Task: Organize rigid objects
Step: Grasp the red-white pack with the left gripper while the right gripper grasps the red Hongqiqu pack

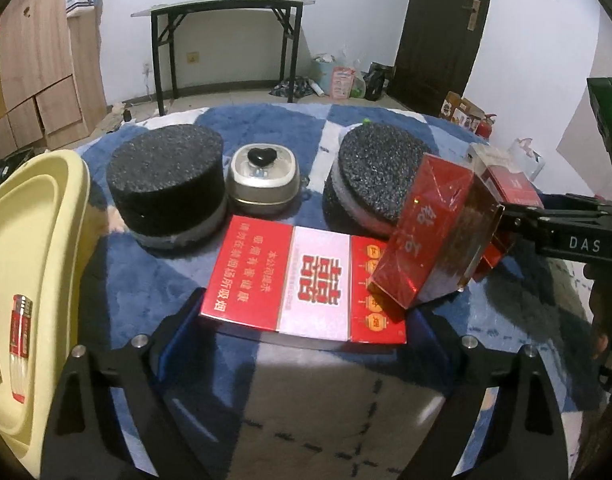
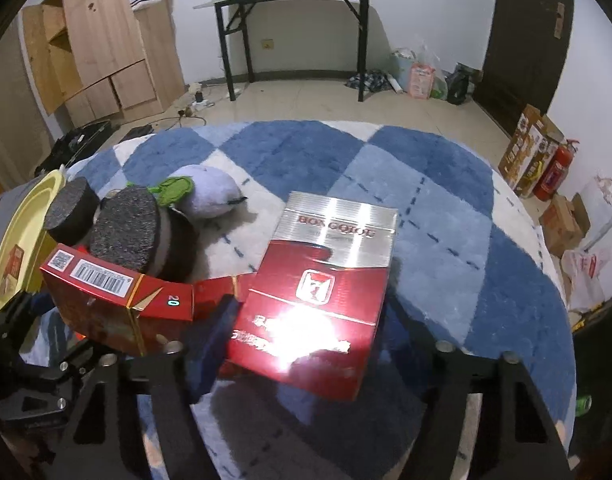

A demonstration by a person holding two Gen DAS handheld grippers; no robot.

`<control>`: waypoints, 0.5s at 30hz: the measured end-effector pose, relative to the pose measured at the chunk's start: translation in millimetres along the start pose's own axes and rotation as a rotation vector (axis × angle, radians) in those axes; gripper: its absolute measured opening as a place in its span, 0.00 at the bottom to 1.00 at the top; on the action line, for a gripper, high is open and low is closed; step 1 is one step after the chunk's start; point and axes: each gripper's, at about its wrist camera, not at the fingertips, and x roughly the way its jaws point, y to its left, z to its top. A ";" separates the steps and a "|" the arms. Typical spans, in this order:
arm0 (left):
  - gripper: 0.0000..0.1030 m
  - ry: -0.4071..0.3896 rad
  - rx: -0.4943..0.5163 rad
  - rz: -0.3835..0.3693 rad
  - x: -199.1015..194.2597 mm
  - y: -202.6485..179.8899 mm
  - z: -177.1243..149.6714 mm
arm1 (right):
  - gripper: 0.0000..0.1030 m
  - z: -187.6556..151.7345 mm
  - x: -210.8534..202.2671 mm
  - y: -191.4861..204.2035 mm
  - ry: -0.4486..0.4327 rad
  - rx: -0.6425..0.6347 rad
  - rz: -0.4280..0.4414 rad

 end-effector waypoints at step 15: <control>0.90 -0.059 -0.057 0.067 -33.2 40.1 14.7 | 0.58 -0.7 -13.9 -5.1 -0.043 -0.021 0.004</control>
